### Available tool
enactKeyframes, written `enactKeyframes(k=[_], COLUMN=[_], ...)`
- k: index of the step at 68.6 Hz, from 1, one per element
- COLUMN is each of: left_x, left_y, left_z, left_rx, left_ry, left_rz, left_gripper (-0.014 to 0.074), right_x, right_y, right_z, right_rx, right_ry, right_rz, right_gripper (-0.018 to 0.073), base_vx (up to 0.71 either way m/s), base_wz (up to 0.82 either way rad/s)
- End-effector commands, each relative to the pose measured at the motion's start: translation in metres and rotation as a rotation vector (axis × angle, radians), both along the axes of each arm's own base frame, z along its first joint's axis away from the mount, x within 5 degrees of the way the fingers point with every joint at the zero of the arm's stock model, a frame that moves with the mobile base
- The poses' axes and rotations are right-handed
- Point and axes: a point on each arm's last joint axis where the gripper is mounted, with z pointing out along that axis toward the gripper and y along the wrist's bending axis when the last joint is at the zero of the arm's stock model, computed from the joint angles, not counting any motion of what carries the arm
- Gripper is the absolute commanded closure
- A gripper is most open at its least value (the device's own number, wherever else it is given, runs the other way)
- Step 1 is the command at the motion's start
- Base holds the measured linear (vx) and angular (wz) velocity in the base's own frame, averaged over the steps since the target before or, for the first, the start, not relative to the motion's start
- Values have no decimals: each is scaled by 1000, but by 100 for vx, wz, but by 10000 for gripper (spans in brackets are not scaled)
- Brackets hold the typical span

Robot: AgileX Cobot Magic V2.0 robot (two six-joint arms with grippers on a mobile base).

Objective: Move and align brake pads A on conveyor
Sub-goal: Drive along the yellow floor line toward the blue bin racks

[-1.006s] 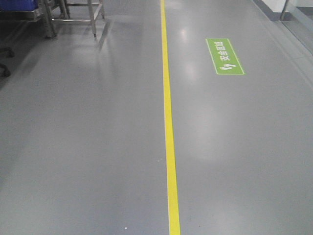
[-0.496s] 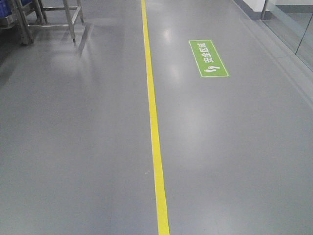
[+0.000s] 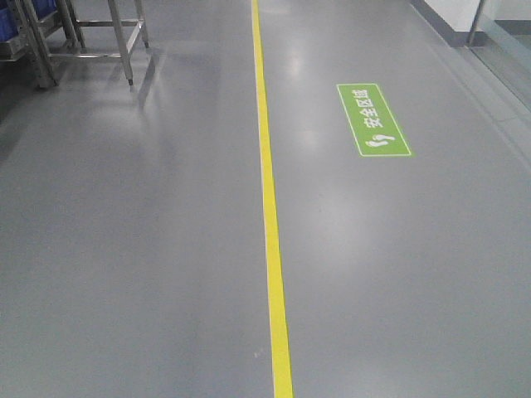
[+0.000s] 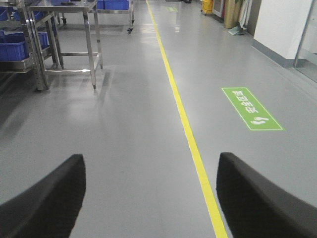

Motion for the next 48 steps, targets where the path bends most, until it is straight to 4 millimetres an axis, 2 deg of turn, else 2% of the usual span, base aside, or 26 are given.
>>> enactKeyframes(k=[1,25,48], left_x=[1,1,1], left_y=[-2,-2,-2], left_z=[14,14,14], left_rx=[0,0,0], left_ry=[-77,-77,-77], left_rz=[-18,-18,-18], left_gripper=[59,59,59], right_x=[1,1,1], right_y=[0,0,0], right_z=[15,15,15], right_rx=[-7,-7,-7], right_ry=[-94,-94,-94], right_rz=[3,3,3], right_gripper=[69,69,69], base_vx=[57,59,67], base_wz=[12,7,-15])
